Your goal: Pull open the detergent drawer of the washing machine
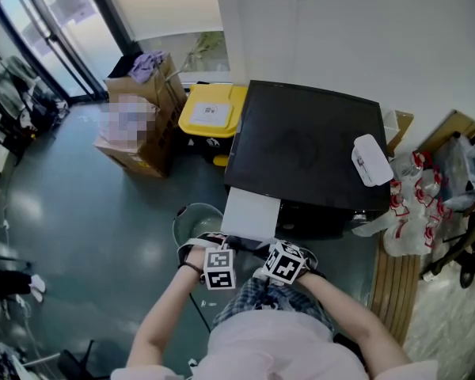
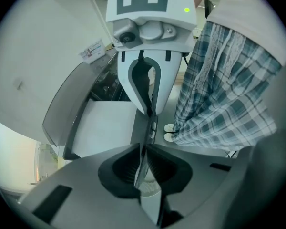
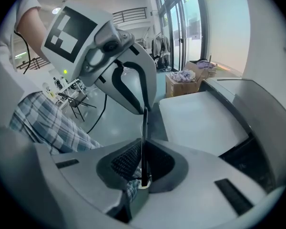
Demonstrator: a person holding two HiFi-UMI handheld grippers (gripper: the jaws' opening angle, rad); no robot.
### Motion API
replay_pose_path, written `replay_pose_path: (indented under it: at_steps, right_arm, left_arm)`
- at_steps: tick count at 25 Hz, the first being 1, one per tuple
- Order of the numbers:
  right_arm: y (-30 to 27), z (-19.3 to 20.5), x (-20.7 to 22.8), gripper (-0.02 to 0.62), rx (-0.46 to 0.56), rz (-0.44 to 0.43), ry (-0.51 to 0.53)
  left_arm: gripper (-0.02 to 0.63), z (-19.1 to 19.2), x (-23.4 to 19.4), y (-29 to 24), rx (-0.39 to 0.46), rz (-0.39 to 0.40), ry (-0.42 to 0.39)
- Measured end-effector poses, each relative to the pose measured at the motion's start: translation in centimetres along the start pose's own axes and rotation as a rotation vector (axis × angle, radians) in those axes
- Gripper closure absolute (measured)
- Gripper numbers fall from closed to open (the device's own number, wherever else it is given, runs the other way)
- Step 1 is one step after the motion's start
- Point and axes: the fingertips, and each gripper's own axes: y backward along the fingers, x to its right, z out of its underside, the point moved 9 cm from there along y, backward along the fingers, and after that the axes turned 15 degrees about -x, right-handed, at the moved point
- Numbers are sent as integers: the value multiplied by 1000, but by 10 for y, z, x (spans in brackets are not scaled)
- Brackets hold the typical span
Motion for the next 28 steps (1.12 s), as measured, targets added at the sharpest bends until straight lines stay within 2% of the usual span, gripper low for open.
replay_pose_path:
  at_steps: [3,7,9,13,17,21,24,28]
  right_arm:
    - [6,3,1,537,23,-4,-18]
    - [25,8,5,539,130,-41,-74]
    - [38,13,14,544,203,-30,-100]
    - [74,32,47,568,398,56,-182]
    - [120,62,84,577,606,183,-310]
    - [167,97,113,577,784,366,-429]
    - [197,123,123,578,910,523,-529]
    - [230,152,133,578,1014,697,-645]
  left_arm:
    - [551,-1,-5,11,52,-8,25]
    - [551,-6,-17,24,145,-24,86]
    - [551,-10,-31,34,215,-27,142]
    - [551,-17,-67,52,360,-62,301]
    - [552,-23,-103,72,525,-138,475]
    - [552,-26,-138,97,704,-225,638]
    - [557,-29,-158,113,805,-307,692]
    - [561,-38,-179,132,926,-383,729]
